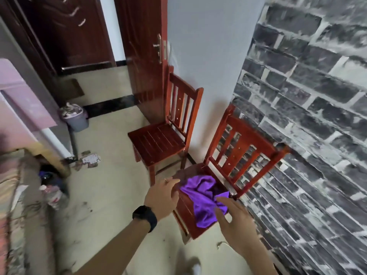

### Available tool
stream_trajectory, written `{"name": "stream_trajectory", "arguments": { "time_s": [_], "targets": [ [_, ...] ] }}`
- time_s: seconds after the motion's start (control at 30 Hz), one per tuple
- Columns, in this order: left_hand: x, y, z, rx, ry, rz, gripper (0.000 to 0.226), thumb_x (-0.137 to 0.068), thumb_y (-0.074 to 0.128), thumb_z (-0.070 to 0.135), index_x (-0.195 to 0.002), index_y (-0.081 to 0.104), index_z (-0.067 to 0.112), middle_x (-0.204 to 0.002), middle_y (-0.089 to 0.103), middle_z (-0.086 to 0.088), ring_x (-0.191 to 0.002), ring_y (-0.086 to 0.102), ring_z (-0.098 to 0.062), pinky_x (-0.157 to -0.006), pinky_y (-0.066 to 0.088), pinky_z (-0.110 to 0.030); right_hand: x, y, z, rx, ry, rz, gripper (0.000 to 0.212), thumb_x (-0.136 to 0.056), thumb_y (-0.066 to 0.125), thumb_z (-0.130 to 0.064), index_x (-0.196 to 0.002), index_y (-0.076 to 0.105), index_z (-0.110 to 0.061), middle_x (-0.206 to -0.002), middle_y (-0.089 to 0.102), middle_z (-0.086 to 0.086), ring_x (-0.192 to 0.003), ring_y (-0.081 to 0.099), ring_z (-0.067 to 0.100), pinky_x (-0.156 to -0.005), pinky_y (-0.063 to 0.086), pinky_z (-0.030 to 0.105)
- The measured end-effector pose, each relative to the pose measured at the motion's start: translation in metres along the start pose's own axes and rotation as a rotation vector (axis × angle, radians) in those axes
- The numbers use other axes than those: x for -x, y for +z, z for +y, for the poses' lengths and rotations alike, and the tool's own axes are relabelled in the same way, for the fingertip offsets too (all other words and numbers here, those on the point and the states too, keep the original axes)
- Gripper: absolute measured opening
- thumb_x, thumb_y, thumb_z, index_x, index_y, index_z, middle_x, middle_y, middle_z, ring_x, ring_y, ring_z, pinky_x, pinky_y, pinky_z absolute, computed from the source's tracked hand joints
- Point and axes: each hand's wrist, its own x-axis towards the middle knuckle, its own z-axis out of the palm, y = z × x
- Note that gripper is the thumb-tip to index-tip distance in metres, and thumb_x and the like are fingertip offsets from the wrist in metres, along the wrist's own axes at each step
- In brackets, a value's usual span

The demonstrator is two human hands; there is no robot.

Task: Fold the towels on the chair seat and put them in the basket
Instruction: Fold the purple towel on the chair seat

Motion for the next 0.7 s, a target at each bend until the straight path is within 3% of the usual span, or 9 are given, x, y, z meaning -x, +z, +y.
{"name": "stream_trajectory", "arguments": {
  "time_s": [0.13, 0.27, 0.47, 0.57, 0.63, 0.7],
  "targets": [
    [-0.055, 0.012, -0.005, -0.030, -0.089, -0.077, 0.048, -0.096, 0.046, 0.038, -0.144, 0.043, 0.032, -0.142, 0.050, 0.000, -0.129, 0.046, -0.020, -0.106, 0.040, -0.037, -0.070, 0.007, 0.017, 0.009, -0.003, -0.141, 0.029, -0.097, 0.060, -0.032, -0.126, 0.061, -0.037, -0.114, 0.053, -0.023, -0.115, 0.049, 0.009, -0.090, 0.035, 0.021],
    [-0.102, 0.021, -0.016, -0.091, -0.114, -0.130, 0.048, -0.096, 0.047, 0.034, -0.143, 0.043, 0.029, -0.141, 0.050, -0.001, -0.126, 0.048, -0.023, -0.103, 0.042, -0.036, -0.132, 0.034, 0.042, 0.009, 0.062, -0.241, 0.035, -0.097, 0.059, -0.034, -0.132, 0.060, -0.032, -0.132, 0.059, -0.012, -0.128, 0.047, 0.016, -0.106, 0.035, 0.028],
    [-0.163, 0.055, -0.056, -0.123, -0.135, -0.211, 0.048, -0.094, 0.051, 0.030, -0.141, 0.048, 0.027, -0.145, 0.048, 0.000, -0.129, 0.047, -0.023, -0.104, 0.041, -0.034, -0.195, 0.100, 0.072, 0.010, 0.182, -0.352, 0.038, -0.097, 0.059, -0.031, -0.134, 0.060, -0.023, -0.133, 0.061, -0.002, -0.130, 0.047, 0.022, -0.109, 0.032, 0.030],
    [-0.196, 0.087, -0.088, -0.165, -0.123, -0.319, 0.048, -0.093, 0.050, 0.030, -0.141, 0.048, 0.029, -0.147, 0.046, -0.001, -0.131, 0.045, -0.023, -0.105, 0.040, -0.036, -0.217, 0.153, 0.098, 0.038, 0.286, -0.417, 0.043, -0.093, 0.051, -0.041, -0.129, 0.063, -0.022, -0.128, 0.067, 0.000, -0.123, 0.057, 0.027, -0.107, 0.038, 0.033],
    [-0.219, 0.115, -0.112, -0.202, -0.097, -0.401, 0.049, -0.092, 0.050, 0.031, -0.141, 0.048, 0.031, -0.148, 0.046, -0.001, -0.132, 0.043, -0.023, -0.106, 0.039, -0.035, -0.227, 0.193, 0.121, 0.057, 0.334, -0.430, 0.058, -0.085, 0.037, -0.053, -0.127, 0.064, -0.023, -0.125, 0.069, 0.001, -0.119, 0.060, 0.027, -0.105, 0.043, 0.036],
    [-0.241, 0.145, -0.136, -0.262, -0.054, -0.483, 0.050, -0.090, 0.050, 0.031, -0.140, 0.046, 0.031, -0.149, 0.043, -0.001, -0.134, 0.041, -0.022, -0.107, 0.038, -0.036, -0.236, 0.226, 0.135, 0.076, 0.434, -0.492, 0.055, -0.088, 0.041, -0.051, -0.131, 0.060, -0.022, -0.129, 0.066, 0.004, -0.123, 0.058, 0.028, -0.106, 0.043, 0.040]
  ]
}}
